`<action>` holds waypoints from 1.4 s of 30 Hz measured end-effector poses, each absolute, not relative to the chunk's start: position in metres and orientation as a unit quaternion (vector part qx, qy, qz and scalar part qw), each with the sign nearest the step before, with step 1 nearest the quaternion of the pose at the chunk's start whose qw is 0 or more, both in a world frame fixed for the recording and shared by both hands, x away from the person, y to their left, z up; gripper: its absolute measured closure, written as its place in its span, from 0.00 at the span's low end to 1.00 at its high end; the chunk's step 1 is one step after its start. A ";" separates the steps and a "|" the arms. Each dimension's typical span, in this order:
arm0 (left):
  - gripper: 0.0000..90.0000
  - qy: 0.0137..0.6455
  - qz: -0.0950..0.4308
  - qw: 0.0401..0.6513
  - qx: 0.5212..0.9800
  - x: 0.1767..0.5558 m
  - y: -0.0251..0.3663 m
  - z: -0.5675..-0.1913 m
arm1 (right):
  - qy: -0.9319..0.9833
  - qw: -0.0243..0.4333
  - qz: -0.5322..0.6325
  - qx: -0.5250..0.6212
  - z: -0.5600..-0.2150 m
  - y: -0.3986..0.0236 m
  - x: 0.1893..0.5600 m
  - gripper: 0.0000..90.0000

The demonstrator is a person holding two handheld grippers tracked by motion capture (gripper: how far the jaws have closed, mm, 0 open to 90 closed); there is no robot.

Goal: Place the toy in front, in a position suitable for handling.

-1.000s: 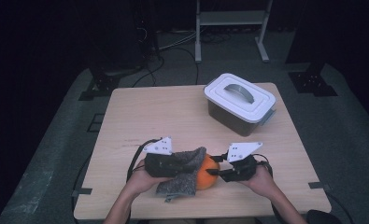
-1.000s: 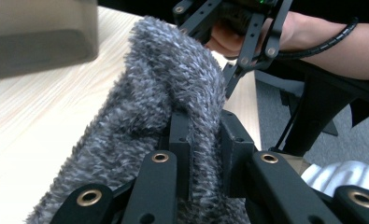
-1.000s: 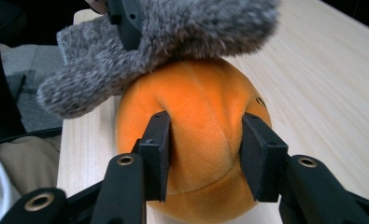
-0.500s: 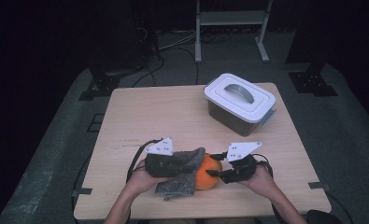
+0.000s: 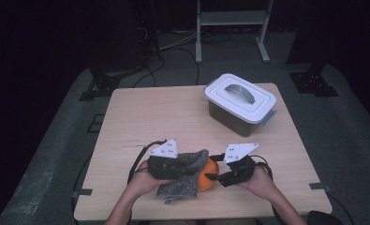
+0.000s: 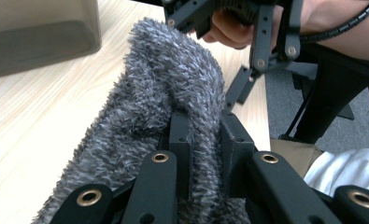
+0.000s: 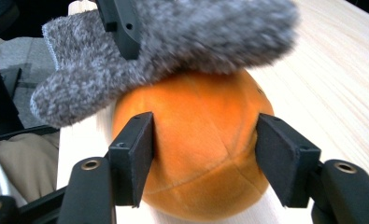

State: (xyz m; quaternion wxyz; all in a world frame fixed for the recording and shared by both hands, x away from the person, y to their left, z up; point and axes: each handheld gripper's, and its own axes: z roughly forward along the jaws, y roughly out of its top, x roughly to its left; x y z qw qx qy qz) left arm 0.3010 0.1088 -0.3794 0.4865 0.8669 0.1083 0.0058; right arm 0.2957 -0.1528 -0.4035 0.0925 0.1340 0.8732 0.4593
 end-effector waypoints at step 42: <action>0.85 0.170 -0.028 0.511 0.842 0.323 0.144 -0.405 | 0.868 0.063 0.475 0.129 -0.411 -0.169 0.311 0.55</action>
